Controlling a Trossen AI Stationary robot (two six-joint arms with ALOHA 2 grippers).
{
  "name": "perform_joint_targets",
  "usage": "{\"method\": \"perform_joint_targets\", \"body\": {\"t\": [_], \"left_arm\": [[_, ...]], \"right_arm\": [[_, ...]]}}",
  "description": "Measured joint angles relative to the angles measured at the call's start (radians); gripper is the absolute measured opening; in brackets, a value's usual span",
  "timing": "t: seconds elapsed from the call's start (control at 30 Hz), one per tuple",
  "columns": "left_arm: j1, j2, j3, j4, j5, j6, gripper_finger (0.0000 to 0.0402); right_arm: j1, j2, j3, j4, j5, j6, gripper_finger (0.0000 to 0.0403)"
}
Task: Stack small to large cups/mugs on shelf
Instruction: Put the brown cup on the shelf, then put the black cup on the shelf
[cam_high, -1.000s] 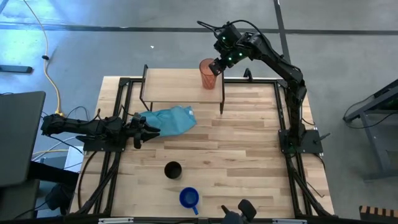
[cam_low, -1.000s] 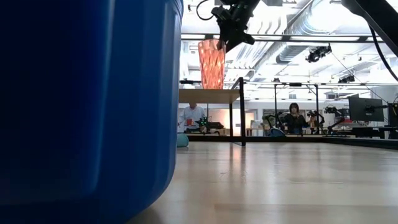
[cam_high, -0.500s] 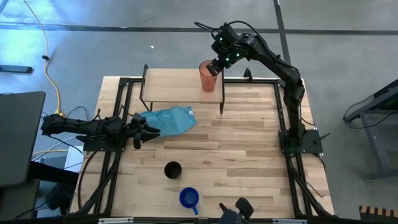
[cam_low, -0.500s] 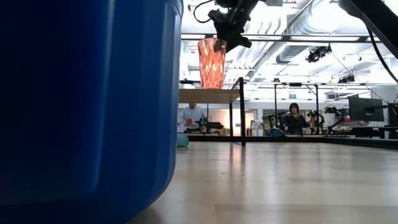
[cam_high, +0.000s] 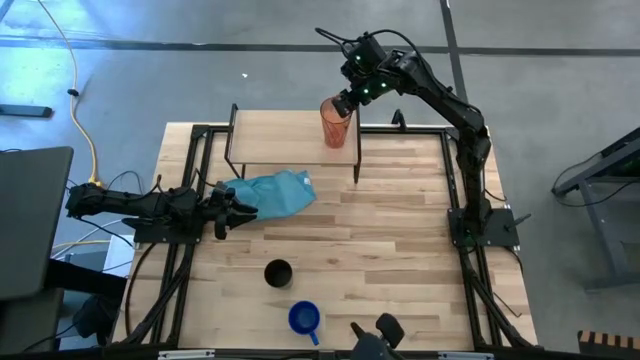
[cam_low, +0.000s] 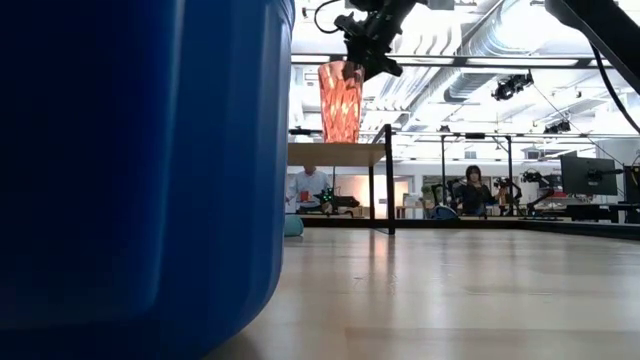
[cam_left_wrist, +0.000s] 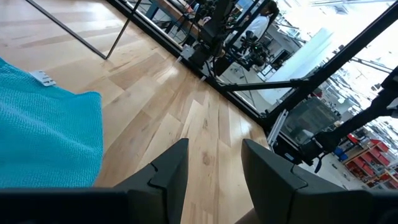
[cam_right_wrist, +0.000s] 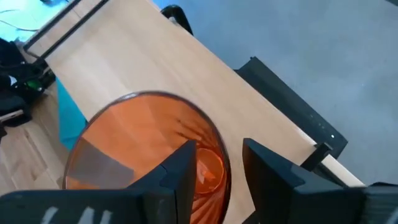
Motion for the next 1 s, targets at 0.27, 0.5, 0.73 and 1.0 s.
{"method": "perform_joint_targets", "body": {"t": [0.27, 0.5, 0.73, 1.0], "left_arm": [[0.0, 0.0, 0.0, 0.0, 0.0, 0.0, 0.0138], [0.0, 0.0, 0.0, 0.0, 0.0, -0.003, 0.0138], [0.0, 0.0, 0.0, 0.0, 0.004, -0.026, 0.0138], [0.0, 0.0, 0.0, -0.002, 0.085, -0.093, 0.0138]], "right_arm": [[0.0, 0.001, 0.0, 0.023, -0.014, 0.0, 0.0122], [0.0, 0.001, 0.0, 0.057, -0.004, -0.008, 0.0122], [-0.002, -0.001, 0.0, 0.086, -0.014, -0.012, 0.0122], [-0.022, -0.063, -0.001, 0.096, -0.016, -0.061, 0.0122]]}}
